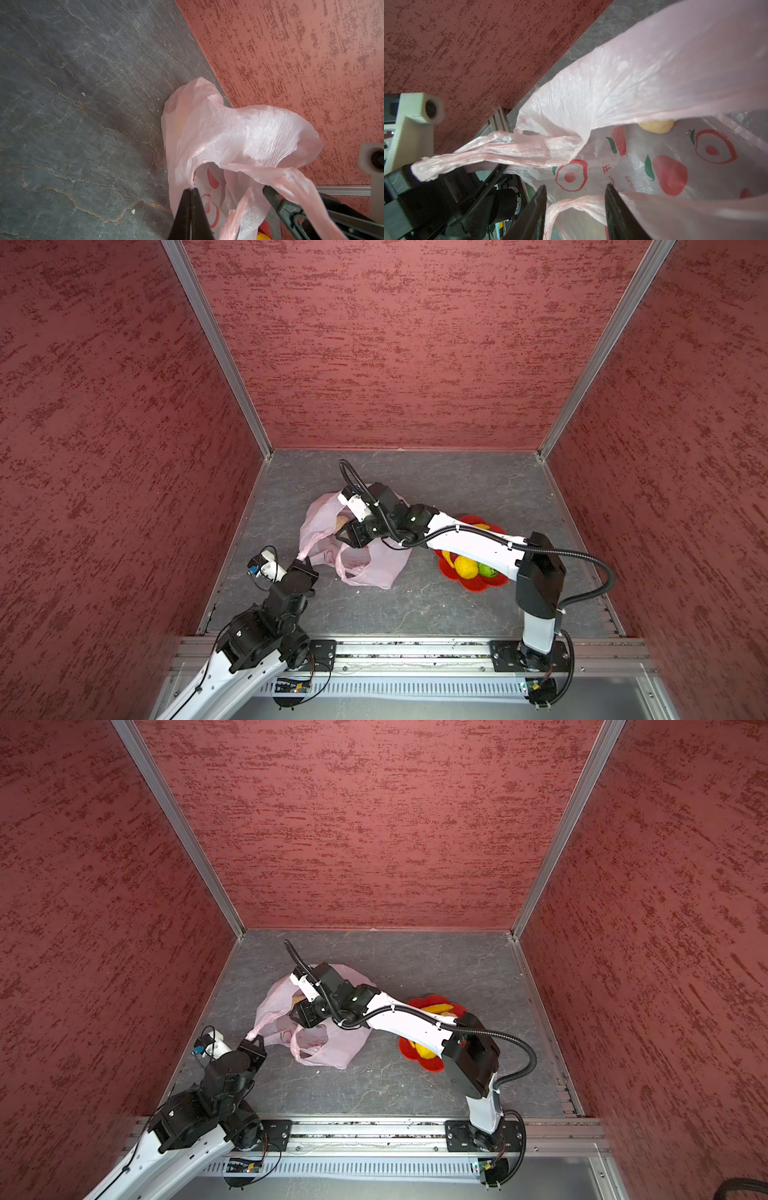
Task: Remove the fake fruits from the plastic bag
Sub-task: 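Release the banana and move the right gripper over the bag opening, then reach the open right gripper deep into the bag toward the pale pear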
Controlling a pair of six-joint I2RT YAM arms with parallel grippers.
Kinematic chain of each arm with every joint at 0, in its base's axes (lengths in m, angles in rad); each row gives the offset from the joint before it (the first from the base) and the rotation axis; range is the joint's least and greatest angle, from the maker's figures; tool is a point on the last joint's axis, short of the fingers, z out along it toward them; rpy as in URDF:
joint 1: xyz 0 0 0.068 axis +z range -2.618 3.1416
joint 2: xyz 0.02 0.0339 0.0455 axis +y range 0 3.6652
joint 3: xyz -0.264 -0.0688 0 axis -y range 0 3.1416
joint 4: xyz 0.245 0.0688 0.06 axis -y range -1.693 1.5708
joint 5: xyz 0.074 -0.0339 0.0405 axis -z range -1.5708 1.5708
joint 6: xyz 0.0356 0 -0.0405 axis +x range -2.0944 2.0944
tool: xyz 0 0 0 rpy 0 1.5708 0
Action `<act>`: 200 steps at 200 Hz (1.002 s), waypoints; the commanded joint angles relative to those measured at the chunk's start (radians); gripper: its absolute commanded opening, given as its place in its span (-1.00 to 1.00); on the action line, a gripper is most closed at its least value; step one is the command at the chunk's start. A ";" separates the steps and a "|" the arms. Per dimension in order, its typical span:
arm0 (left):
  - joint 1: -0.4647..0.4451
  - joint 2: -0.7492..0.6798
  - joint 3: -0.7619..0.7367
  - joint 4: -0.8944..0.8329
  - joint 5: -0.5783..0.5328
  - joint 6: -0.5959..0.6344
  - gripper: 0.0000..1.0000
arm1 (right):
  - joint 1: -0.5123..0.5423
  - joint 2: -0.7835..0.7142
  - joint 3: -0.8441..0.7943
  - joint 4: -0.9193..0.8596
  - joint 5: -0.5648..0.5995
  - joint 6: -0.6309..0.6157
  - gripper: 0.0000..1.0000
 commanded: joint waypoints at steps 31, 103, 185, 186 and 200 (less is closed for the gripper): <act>-0.002 -0.017 0.019 0.001 0.016 -0.003 -1.00 | 0.013 0.012 0.004 0.035 0.051 -0.022 -0.35; -0.003 -0.016 0.016 0.008 0.073 -0.004 -1.00 | 0.013 0.166 0.099 0.050 0.088 -0.066 -0.43; -0.004 -0.079 -0.022 -0.126 0.152 -0.034 -1.00 | 0.013 0.305 0.167 0.134 0.242 -0.082 -0.11; -0.004 -0.079 -0.023 -0.130 0.153 -0.035 -1.00 | 0.013 0.307 0.168 0.134 0.243 -0.082 -0.11; -0.004 -0.103 -0.028 -0.164 0.159 -0.040 -1.00 | 0.011 0.333 0.189 0.143 0.262 -0.082 0.03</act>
